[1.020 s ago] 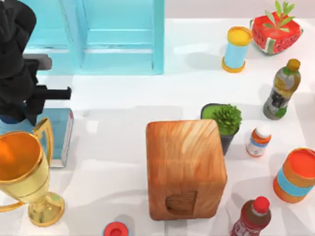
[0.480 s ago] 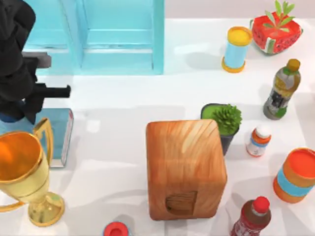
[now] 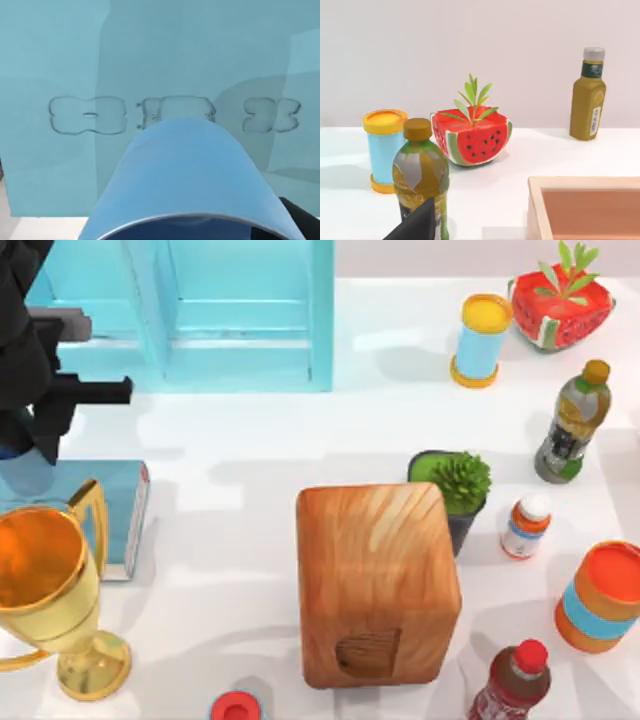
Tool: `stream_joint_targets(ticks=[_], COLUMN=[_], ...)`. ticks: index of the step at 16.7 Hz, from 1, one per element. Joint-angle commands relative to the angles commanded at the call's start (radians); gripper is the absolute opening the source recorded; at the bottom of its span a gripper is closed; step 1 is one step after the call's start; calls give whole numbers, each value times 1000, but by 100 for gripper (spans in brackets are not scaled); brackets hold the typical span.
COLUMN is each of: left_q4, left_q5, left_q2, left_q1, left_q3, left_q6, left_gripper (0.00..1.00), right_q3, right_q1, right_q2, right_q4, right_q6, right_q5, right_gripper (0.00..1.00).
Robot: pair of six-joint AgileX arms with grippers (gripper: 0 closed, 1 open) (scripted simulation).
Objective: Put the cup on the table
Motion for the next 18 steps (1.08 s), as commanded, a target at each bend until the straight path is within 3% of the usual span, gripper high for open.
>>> stream_joint_targets(ticks=[4, 7, 15, 18], left_q4=[-4, -51, -293, -349], left_q5=[0, -2, -18, -26], left_q2=[14, 79, 395, 470], left_q1=[-10, -73, -363, -443], left_q3=[11, 112, 681, 814], left_q6=[-7, -64, -355, -442], left_gripper=[0, 0, 0, 0], right_q3=[0, 0, 0, 0], right_q1=[0, 0, 0, 0], right_q2=[0, 0, 0, 0], right_q4=[0, 0, 0, 0], right_q6=[0, 0, 0, 0], right_q5=[0, 0, 0, 0], right_gripper=[100, 100, 100, 100])
